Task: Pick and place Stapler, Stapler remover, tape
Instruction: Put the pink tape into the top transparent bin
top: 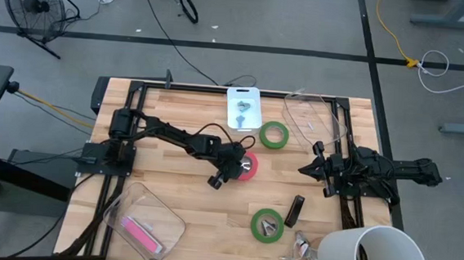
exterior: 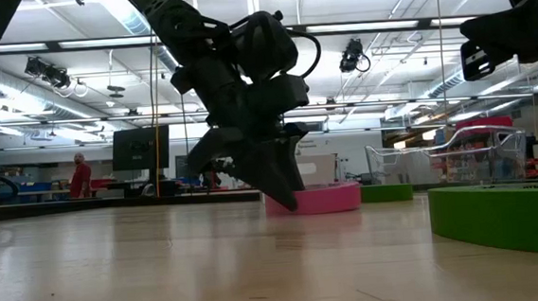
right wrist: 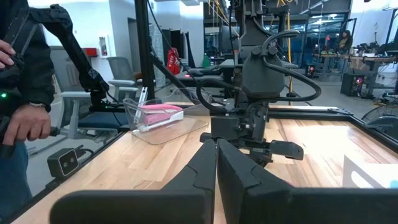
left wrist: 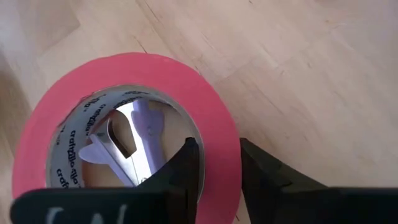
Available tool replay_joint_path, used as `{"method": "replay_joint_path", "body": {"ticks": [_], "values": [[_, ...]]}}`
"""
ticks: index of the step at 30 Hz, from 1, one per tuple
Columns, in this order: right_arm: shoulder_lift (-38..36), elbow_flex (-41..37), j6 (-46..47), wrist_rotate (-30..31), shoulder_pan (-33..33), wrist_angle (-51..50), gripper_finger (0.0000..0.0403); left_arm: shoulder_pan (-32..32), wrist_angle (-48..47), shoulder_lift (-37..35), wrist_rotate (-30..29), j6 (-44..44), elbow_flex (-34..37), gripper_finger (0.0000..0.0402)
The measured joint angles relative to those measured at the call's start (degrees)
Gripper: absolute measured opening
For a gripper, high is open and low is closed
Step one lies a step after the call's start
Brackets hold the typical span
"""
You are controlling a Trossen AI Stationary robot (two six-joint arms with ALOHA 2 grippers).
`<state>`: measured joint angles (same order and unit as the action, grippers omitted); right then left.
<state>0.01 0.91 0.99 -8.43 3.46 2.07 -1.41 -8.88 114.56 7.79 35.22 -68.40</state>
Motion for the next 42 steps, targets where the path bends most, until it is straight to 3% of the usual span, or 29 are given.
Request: {"method": "replay_joint_path", "body": {"ticks": [22,31,42], "values": [[0.00,0.02,0.00,0.00,0.00,0.00,0.0020,0.37,0.54,-0.49,-2.48,0.61,0.04,0.0093],[0.02,0.00,0.00,0.02,0.00,0.00,0.0020,0.39,0.14,-5.43,-4.02,-0.04,0.04,0.0097],[0.00,0.02,0.00,0.02,0.00,0.00,0.0020,0.05,0.10,-16.91,-4.24,-2.46,0.02,0.0097]]}}
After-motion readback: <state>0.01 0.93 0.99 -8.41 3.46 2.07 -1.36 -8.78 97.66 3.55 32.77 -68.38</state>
